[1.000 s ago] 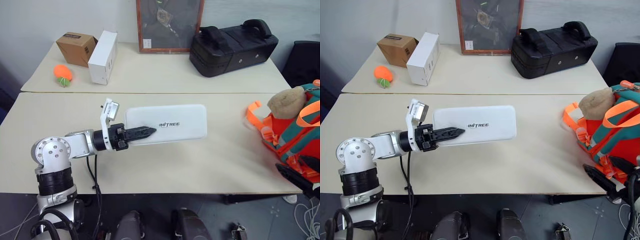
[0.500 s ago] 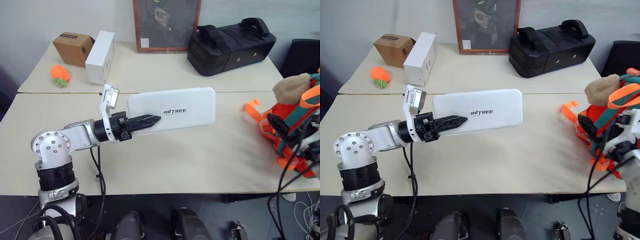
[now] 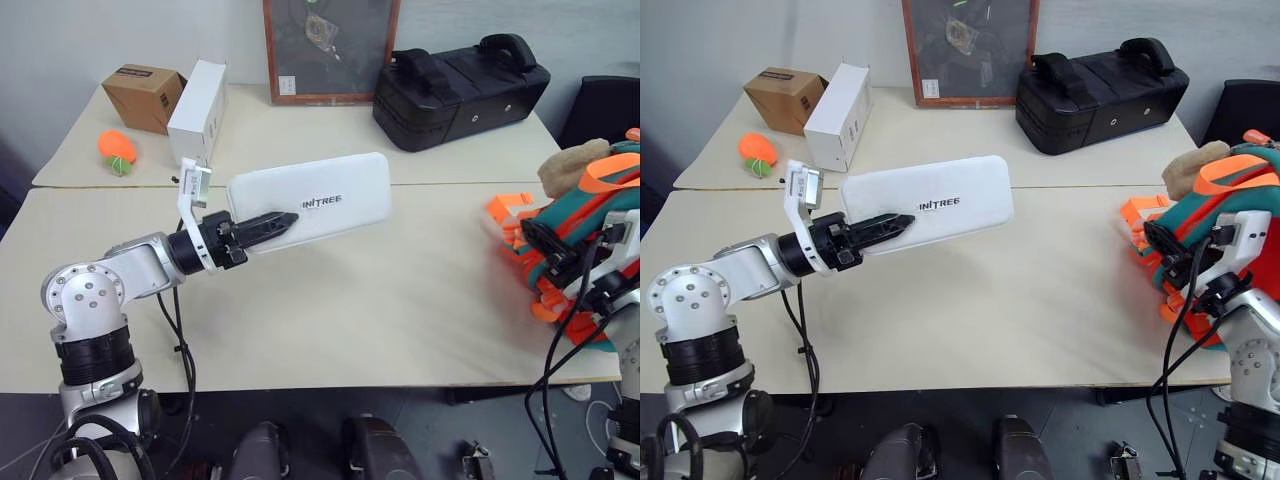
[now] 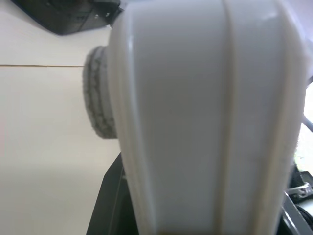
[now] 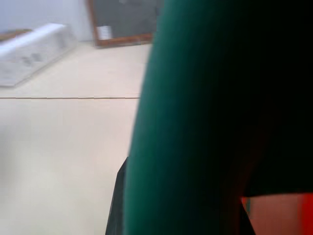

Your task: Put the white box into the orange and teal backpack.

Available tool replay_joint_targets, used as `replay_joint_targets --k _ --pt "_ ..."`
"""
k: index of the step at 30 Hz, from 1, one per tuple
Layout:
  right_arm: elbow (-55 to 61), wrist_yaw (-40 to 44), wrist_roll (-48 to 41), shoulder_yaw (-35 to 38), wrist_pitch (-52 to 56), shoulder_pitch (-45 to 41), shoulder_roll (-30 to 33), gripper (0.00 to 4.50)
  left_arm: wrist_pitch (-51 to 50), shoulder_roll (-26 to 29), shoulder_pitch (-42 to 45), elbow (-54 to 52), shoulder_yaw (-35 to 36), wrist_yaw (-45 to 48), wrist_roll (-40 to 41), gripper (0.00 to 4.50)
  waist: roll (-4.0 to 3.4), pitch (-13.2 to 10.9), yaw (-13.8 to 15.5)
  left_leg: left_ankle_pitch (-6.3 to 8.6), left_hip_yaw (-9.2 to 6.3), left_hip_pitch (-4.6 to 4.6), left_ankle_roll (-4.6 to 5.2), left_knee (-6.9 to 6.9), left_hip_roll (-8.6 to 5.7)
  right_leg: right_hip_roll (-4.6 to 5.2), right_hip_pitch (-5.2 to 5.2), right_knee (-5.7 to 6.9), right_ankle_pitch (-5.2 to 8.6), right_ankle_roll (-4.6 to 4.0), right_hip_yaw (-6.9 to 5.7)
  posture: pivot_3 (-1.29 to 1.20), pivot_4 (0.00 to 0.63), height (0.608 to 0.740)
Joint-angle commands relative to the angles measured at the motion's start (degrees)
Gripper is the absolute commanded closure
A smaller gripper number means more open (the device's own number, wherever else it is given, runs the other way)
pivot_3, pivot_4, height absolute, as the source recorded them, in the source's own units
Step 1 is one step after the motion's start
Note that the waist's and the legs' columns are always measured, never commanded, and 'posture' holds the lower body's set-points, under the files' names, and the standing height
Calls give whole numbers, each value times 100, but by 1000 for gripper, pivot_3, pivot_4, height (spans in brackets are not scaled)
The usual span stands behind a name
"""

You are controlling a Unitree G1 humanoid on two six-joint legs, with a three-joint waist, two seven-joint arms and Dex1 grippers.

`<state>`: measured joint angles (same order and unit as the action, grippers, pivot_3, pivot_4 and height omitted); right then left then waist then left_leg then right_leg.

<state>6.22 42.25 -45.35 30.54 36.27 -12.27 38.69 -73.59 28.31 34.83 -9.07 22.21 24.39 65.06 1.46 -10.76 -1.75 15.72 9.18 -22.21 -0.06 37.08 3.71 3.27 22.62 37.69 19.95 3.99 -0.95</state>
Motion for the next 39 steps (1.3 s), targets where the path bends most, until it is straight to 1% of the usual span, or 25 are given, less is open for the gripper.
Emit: replay_joint_targets --k 1,5,7,11,14,17,19,21,25,30,33,36,39 --pt "870 1094 -1035 -334 803 -50 575 4481 337 317 40 60 132 245 -77 3175 -1 -1 -11 0 0 0 0 0 1 0 0 0 0 0 0 0 150 740" --pt "1283 2221 -1563 -904 1316 -253 1209 4481 662 834 245 474 52 706 -385 3175 1 -2 -40 2 3 0 -3 -2 8 -8 5 -1 1 -3 2 0 150 740" --pt "1338 2640 -1616 -1144 1380 -407 1432 4481 762 1029 403 674 23 876 -482 3175 3 -4 -25 2 1 -1 -4 -2 10 -9 6 -2 2 -5 0 0 150 740" --pt "1230 3475 -1780 -1623 1606 -1085 1810 4481 1019 1489 639 918 -59 1397 -730 3175 13 -12 -1 6 2 -9 2 -1 4 2 10 -8 2 -5 -2 0 150 740" --pt "1033 3880 -1790 -1868 1750 -1477 1948 4481 1041 1779 675 775 27 1863 -573 3175 14 -13 11 13 -1 -16 8 -1 3 10 15 -11 2 -5 -8 0 150 740" --pt "810 4192 -1628 -2082 1791 -1636 2051 4481 930 1933 739 543 124 2187 -255 3175 15 -13 13 20 -2 -22 11 -2 3 14 19 -18 3 -6 -12 0 150 740" --pt "693 4364 -1455 -2208 1714 -1635 2096 4481 912 1911 809 384 98 2268 -113 3175 16 -13 19 23 -3 -26 15 -2 3 15 19 -22 4 -7 -14 0 150 740" --pt "614 4489 -1330 -2288 1664 -1622 2118 4481 1070 1784 885 283 -96 2275 -220 3175 16 -14 28 25 -6 -33 17 1 0 18 19 -25 3 -7 -17 0 150 740" --pt "504 4761 -1222 -2336 1701 -1630 2227 4481 1629 1427 1181 496 -730 2395 -850 3175 16 -14 33 24 -4 -33 22 13 -4 19 17 -21 3 -5 -16 0 150 740" --pt "430 5003 -1222 -2282 1744 -1649 2436 4481 2336 1131 1711 1192 -1582 2990 -1700 3175 18 -15 13 12 -3 -32 20 17 -3 14 18 -15 2 -4 -16 0 150 740" --pt "491 5024 -1437 -2130 1837 -1582 2633 4481 2773 1033 2028 1697 -1981 3433 -2194 3175 17 -15 -4 11 2 -26 17 11 -1 10 19 -12 2 -4 -11 0 150 740" --pt "716 5025 -1752 -1906 1931 -1285 2922 4481 3081 984 2317 2134 -2064 3746 -2452 3175 15 -16 26 12 1 -26 15 7 1 9 23 -11 3 -5 -14 0 150 740" --pt "872 5013 -1820 -1737 1904 -1011 2999 4481 3049 1005 2483 2341 -1971 4021 -2448 3175 15 -16 18 17 0 -31 19 7 0 11 25 -14 3 -5 -13 0 150 740"
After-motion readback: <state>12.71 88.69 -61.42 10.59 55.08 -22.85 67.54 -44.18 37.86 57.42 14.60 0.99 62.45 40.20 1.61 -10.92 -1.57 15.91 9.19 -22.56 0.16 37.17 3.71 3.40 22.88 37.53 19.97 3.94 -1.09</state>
